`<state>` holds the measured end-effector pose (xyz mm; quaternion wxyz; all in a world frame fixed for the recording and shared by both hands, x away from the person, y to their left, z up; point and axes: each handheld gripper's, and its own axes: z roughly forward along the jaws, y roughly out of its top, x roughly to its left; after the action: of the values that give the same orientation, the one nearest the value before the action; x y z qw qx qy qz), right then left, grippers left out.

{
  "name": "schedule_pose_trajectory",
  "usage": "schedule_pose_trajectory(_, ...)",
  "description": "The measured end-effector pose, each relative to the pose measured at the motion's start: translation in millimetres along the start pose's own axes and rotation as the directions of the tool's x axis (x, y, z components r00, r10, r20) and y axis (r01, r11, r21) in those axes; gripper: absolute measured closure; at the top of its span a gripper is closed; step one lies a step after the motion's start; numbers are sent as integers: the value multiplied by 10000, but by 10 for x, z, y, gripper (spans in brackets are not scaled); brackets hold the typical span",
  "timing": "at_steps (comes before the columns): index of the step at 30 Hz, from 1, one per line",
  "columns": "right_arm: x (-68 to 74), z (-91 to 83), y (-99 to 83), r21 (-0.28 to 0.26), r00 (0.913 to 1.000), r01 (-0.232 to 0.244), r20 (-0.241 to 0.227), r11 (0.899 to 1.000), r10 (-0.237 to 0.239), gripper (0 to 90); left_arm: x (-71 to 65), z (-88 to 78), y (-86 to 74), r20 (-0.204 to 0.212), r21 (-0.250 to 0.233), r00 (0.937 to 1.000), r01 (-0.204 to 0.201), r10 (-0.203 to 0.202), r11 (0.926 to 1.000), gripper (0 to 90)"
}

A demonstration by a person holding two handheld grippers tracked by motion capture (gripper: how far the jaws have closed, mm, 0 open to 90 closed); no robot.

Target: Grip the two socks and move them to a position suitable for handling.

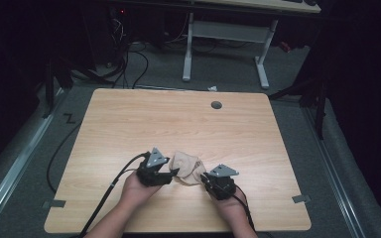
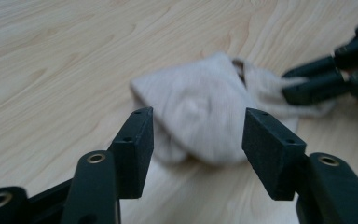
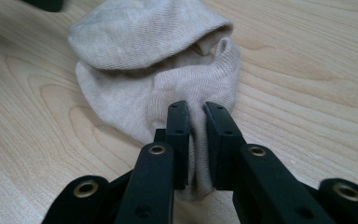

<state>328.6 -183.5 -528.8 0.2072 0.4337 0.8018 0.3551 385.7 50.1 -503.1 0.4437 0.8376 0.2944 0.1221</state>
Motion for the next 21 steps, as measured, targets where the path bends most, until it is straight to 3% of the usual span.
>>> schedule_pose_trajectory(3, -7, 3, -3, -21, 10000, -46, -80, 10000, 46, 810, -21, 120, 60, 7, 146, 10000, -62, 62, 9999, 415)
schedule_pose_trajectory(4, -13, 4, -8, -38, 9999, -61, -109, 10000, 61, 810, -44, 241, 91, -28, 374, 9998, -202, 204, 9991, 405)
schedule_pose_trajectory(7, -15, 4, -15, -60, 9999, -94, -139, 9999, 93, 810, -53, 357, 90, -135, 874, 9992, -361, 374, 9955, 450)
schedule_pose_trajectory(8, -13, 4, -21, -89, 9999, -54, -131, 9999, 53, 810, -55, 423, 60, -251, 1270, 9987, -407, 442, 9911, 596)
schedule_pose_trajectory(10, -9, 1, -23, -87, 9999, -15, -134, 10000, 14, 810, -48, 425, 46, -208, 1261, 9991, -346, 376, 9914, 705)
schedule_pose_trajectory(11, -9, 1, -23, -87, 9999, -15, -134, 10000, 14, 810, -43, 415, 43, -202, 1258, 9993, -287, 314, 9916, 705)
schedule_pose_trajectory(12, 0, -2, -26, -68, 9998, -95, -165, 9999, 94, 810, -41, 400, 41, -268, 1257, 9992, -272, 308, 9917, 784)
schedule_pose_trajectory(15, 2, -2, -27, -73, 9998, -60, -185, 10000, 59, 810, -13, 312, -1, -548, 1170, 9980, -249, 315, 9928, 799)
schedule_pose_trajectory(20, 13, -12, -36, -81, 9995, -56, -309, 10000, 53, 810, 202, -8, -250, -1246, 1145, 9921, 265, -121, 9931, 806)
schedule_pose_trajectory(21, 18, -13, -36, -80, 9995, -50, -321, 10000, 47, 810, 202, -8, -250, -1246, 1145, 9921, 265, -121, 9931, 806)
